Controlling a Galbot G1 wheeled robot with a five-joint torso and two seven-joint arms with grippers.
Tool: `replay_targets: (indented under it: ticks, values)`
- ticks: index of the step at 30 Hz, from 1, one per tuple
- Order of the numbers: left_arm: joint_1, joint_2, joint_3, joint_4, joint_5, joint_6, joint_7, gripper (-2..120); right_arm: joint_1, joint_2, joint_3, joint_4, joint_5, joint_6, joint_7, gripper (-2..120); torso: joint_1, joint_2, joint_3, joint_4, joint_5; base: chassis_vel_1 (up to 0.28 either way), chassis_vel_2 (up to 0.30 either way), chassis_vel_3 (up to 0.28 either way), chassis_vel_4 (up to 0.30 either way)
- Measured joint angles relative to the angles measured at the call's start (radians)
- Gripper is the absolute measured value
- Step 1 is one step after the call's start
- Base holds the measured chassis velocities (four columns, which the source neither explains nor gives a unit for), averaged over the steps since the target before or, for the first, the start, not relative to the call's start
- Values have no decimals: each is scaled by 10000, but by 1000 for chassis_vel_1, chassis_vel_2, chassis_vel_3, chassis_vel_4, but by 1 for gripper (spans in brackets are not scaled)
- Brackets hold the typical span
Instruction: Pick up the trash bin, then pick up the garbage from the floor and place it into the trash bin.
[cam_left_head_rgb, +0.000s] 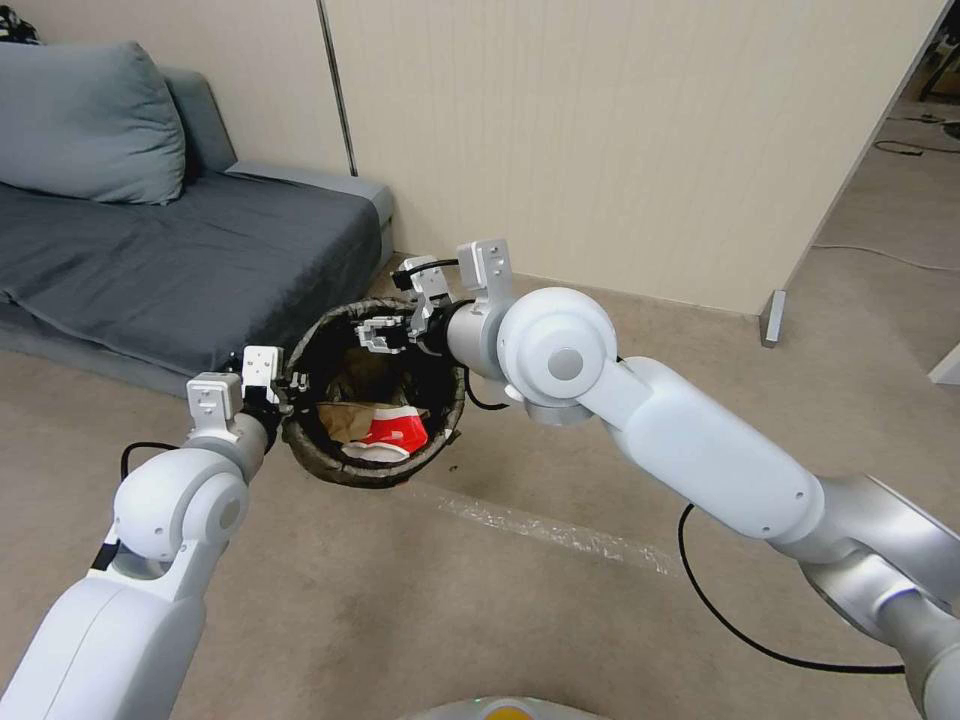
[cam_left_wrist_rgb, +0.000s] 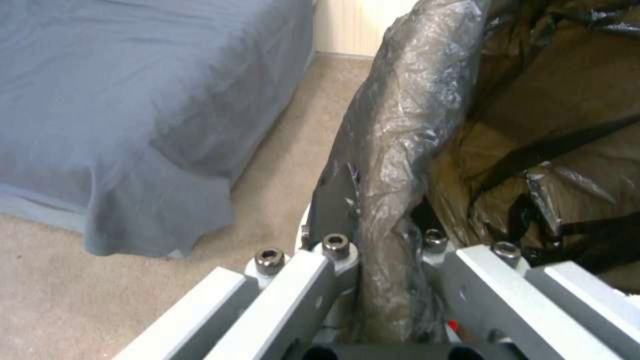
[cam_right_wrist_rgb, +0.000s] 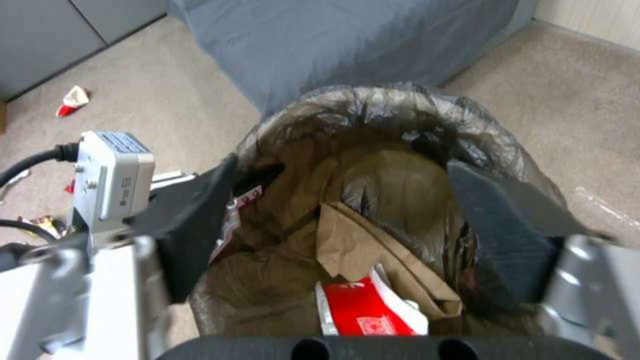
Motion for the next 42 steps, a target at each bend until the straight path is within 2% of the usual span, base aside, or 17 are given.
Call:
replay_targets:
  ticks: [5,10,11,13,14,17,21,22,23,26,27,30,31,33,34,36,42]
  values:
    - [39,16,0,-17,0,0,1,1,241,-24,548,167,-349,-1,-45,99,1,0,-1,2,0,0,0,0,0]
    - [83,24,-6,-133,-23,0,-36,1,610,-623,1429,145,-1975,1,-679,100,0,0,-1,6,1,0,0,0,0]
    - [93,25,-13,-168,-30,0,-49,1,673,-1014,1646,111,-2796,64,-1013,100,0,0,0,5,1,0,0,0,0]
    - [105,25,-76,-291,-69,0,-72,1,305,-2584,2741,48,-6239,1021,-2401,100,0,0,-1,-4,2,0,0,0,0]
    - [105,25,-76,-291,-69,0,-72,1,305,-2584,2741,48,-6239,1021,-2401,100,0,0,-1,-4,2,0,0,0,0]
    - [91,11,-91,-319,-143,0,6,1,-1354,-3476,4469,54,-8630,2110,-3113,100,0,1,-1,-7,4,0,0,0,0]
    - [103,-71,-124,-357,-76,0,15,1,-3535,-3657,6546,-58,-10497,3021,-3541,100,0,0,-1,2,8,0,0,0,0]
    - [110,-103,-125,-358,-22,0,10,1,-4591,-3619,7463,-133,-11140,3550,-3804,100,0,0,-1,0,0,0,0,0,0]
    - [110,-103,-125,-358,-22,0,10,1,-4591,-3619,7463,-133,-11140,3550,-3804,100,0,0,-1,0,0,0,0,0,0]
    - [197,-222,-129,-444,42,0,87,1,-7162,-3086,9329,-104,-12593,4917,-4408,100,0,0,-1,-6,5,0,0,0,0]
    - [197,-222,-129,-444,42,0,87,1,-7162,-3086,9329,-104,-12593,4917,-4408,100,0,0,-1,-6,5,0,0,0,0]
    - [351,-395,-129,-523,160,0,99,1,-9077,-1878,10391,103,-14022,6114,-4952,100,-1,0,-2,-2,-3,0,0,0,0]
    - [351,-395,-129,-523,160,0,99,1,-9077,-1878,10391,103,-14022,6114,-4952,100,-1,0,-2,-2,-3,0,0,0,0]
    - [450,-438,-110,-579,189,0,45,1,-9868,-895,10617,160,-14516,6523,-5166,100,0,0,-1,-1,5,0,0,0,0]
    - [450,-438,-110,-579,189,0,45,1,-9868,-895,10617,160,-14516,6523,-5166,100,0,0,-1,-1,5,0,0,0,0]
    - [510,-461,-95,-647,202,0,9,1,-10123,-104,10748,105,-14923,6801,-5179,100,0,0,-1,2,-2,0,0,0,0]
    - [592,-425,-81,-756,198,1,-15,1,-10022,29,10754,42,-14994,6827,-5161,100,-1,1,-1,2,-3,0,0,0,0]
